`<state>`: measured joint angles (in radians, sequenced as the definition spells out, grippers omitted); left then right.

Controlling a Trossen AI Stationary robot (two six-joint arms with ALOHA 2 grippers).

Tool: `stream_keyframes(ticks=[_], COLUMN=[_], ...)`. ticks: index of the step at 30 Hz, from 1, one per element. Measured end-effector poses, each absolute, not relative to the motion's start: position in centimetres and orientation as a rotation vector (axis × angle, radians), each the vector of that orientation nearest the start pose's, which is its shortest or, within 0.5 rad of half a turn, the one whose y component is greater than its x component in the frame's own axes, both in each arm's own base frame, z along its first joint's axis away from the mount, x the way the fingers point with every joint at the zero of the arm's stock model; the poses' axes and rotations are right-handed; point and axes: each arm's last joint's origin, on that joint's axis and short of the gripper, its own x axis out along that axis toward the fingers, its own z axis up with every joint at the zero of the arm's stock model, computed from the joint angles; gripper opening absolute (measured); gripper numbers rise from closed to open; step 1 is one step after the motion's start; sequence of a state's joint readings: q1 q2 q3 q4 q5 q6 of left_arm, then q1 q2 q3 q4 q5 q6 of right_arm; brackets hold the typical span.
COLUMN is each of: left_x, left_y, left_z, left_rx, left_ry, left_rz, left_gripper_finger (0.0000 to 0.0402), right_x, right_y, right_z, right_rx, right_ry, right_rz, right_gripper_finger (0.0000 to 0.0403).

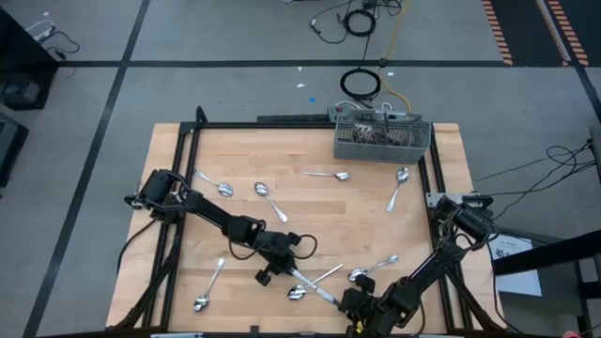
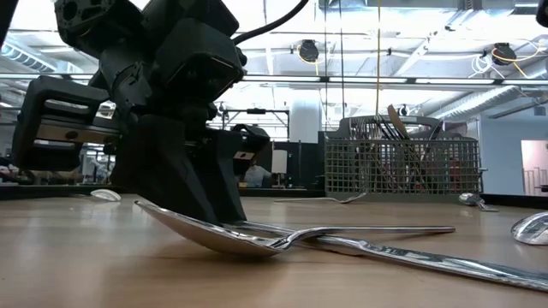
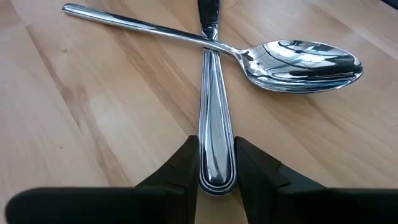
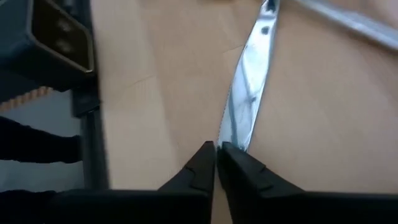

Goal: Sort silverware
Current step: Put the silver table knife into the gray utensil holder

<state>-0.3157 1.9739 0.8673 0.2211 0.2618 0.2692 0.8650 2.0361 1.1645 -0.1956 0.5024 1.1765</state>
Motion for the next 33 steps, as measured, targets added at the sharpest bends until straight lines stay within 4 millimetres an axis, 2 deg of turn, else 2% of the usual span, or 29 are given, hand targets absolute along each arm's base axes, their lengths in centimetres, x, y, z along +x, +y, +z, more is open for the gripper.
stream_keyframes(ticks=[4,7,14,23,33], left_x=[32.9,33.1,33.4,32.8,31.9], left_y=[-11.0,-10.5,-9.3,-8.2,-7.4], left_z=[8.6,9.4,11.4,15.0,20.2], left_rx=[0.266,0.26,0.277,0.335,0.58], left_ry=[0.807,0.789,0.801,0.906,1.141], left_rz=[-0.633,-0.616,-0.534,-0.467,-0.384], left_gripper_finger=[0.0089,0.0089,0.0088,0.0088,0.0088], right_x=[26.1,26.1,26.4,27.3,28.3], right_y=[28.0,27.7,27.1,26.2,25.3], right_z=[12.3,14.0,16.3,17.1,17.2], right_rx=[0.369,0.383,0.39,0.363,0.33], right_ry=[0.806,0.742,0.658,0.638,0.627], right_rz=[-0.206,-0.217,-0.235,-0.226,-0.234], right_gripper_finger=[0.0055,0.008,0.0119,0.0126,0.0126])
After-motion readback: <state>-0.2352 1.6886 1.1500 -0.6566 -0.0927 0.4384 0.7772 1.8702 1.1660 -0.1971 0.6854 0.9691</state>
